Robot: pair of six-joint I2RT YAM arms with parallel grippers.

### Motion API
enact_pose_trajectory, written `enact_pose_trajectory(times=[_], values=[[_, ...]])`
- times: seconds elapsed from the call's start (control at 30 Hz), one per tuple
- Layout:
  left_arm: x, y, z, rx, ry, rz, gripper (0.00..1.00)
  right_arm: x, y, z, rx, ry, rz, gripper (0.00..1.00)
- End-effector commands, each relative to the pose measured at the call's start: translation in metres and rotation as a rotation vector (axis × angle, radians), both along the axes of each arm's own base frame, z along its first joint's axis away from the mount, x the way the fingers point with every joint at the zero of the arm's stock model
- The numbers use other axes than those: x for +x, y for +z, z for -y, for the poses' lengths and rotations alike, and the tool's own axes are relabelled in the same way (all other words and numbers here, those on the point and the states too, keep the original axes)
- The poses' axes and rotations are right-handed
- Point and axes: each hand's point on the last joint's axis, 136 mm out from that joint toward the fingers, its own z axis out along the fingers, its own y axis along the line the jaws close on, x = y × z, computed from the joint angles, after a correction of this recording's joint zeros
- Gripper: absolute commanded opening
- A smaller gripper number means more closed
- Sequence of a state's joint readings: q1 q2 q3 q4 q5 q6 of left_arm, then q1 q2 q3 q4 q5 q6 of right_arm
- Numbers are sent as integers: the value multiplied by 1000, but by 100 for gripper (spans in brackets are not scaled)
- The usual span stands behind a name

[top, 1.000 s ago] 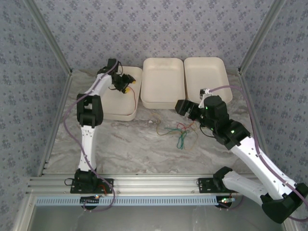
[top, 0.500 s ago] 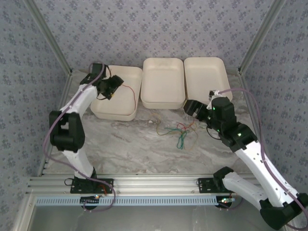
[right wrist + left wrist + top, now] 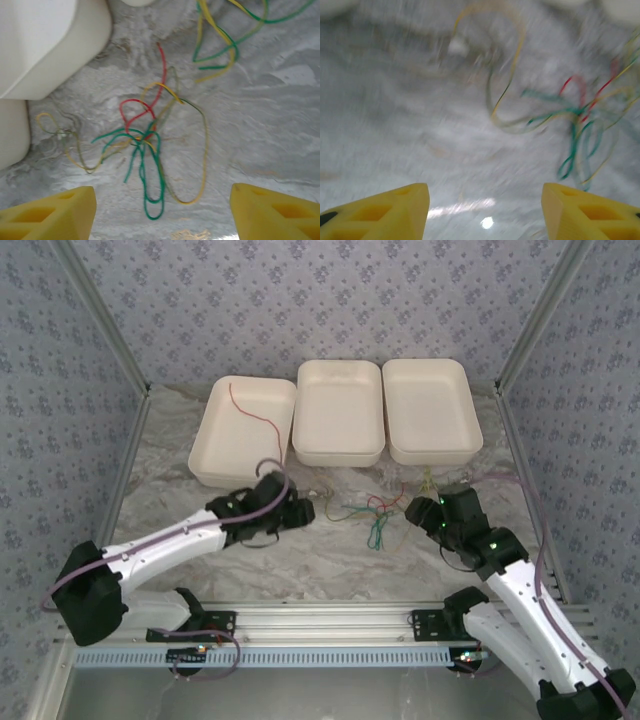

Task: Untangle the cables

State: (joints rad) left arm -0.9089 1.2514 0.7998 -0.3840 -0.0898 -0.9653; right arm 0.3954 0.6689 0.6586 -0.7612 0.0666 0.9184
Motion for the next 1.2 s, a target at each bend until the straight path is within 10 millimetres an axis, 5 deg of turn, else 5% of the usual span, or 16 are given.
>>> enact_pose_trajectory(times=[0.0,0.2,0.4,0.63,0.87,1.17], values=[[-3,7,9,-63,78,50,61,-11,-16,12,0,-69,-59,73],[-21,22,27,-50,19,95,61,-3,-13,37,-8,-182,-54,75],[-21,26,43,-78,-33,128,63,35,-9,59,59,-250,-42,76],[20,2,78,-171,-65,28,66,89,-31,88,31,-226,-50,74],[43,9,102,-209,-101,-7,65,134,-38,96,-92,-105,-137,68],[79,63,93,-321,-13,-18,65,166,-29,101,-159,-78,-303,58]])
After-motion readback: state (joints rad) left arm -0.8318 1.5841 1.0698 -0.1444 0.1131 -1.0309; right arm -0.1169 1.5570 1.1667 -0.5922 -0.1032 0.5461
